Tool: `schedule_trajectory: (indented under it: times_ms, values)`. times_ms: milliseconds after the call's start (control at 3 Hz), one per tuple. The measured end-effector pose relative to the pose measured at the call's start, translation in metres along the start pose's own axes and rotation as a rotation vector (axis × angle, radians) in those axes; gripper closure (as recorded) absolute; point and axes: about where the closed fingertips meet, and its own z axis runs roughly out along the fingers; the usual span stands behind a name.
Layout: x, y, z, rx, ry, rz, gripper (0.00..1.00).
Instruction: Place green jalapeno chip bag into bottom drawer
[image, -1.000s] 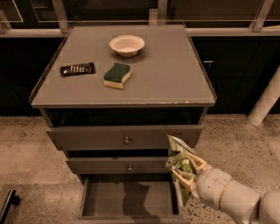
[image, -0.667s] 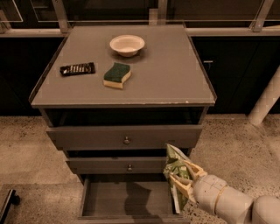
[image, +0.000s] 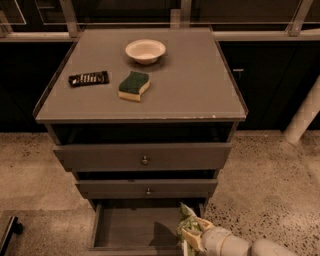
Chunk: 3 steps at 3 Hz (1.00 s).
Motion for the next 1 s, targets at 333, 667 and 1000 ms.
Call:
schedule_trajectory:
  times_ms: [333, 667, 1000]
  values:
    - [0.060, -0.005, 0.041, 0.012, 0.068, 0.106, 1.00]
    - [0.100, -0.017, 0.085, 0.019, 0.124, 0.160, 1.00]
    - [0.103, -0.012, 0.089, 0.008, 0.125, 0.166, 1.00]
